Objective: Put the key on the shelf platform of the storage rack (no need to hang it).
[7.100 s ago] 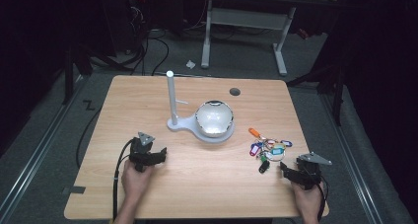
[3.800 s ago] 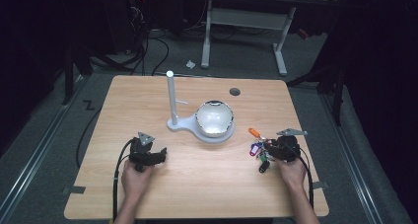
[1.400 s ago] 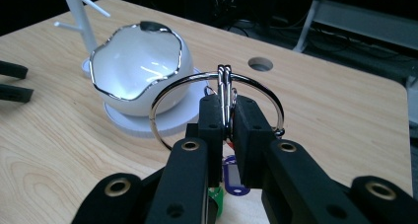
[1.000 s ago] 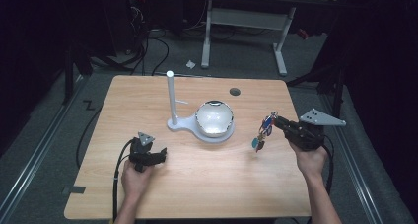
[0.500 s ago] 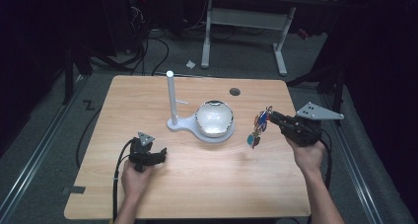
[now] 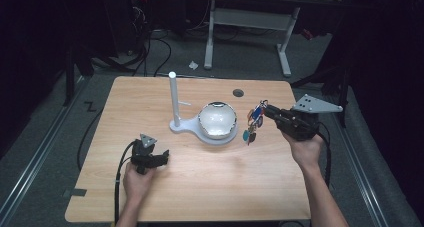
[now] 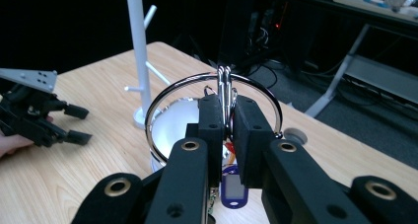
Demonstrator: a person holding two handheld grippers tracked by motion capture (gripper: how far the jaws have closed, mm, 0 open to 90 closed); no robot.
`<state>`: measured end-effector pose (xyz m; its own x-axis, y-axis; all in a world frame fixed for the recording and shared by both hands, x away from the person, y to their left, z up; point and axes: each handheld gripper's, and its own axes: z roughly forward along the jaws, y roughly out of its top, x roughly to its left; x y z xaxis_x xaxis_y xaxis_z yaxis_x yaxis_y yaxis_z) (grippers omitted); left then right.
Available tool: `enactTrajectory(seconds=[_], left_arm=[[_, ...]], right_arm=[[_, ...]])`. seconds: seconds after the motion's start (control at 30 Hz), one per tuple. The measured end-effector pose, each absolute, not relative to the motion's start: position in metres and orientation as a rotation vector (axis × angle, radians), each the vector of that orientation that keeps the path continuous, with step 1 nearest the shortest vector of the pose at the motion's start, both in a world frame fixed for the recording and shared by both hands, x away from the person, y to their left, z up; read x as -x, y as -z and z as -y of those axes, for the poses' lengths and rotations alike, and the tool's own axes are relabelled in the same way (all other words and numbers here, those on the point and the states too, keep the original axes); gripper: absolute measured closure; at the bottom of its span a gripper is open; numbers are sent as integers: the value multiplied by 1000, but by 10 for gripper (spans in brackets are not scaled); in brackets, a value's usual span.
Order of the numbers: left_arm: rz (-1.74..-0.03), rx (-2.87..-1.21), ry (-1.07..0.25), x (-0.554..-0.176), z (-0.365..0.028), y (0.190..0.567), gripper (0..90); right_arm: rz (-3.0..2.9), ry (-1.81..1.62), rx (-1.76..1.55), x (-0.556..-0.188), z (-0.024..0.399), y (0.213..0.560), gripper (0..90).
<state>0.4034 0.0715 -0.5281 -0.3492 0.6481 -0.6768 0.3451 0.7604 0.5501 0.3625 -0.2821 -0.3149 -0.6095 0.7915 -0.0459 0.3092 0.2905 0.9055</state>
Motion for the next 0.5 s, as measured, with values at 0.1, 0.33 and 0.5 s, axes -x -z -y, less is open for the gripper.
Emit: enactTrajectory(seconds=[0.1, 0.33, 0.5], left_arm=[[-1969, -748, -382, -403, -71, 528, 221], [-1967, -751, -383, -403, -71, 528, 221], [-1968, -748, -382, -403, -71, 528, 221]], right_arm=[[-2077, -1296, -961, -365, 276, 312, 835], [-2102, -1297, -923, -374, 263, 305, 835], [-2094, -1316, -914, -380, 256, 301, 835]])
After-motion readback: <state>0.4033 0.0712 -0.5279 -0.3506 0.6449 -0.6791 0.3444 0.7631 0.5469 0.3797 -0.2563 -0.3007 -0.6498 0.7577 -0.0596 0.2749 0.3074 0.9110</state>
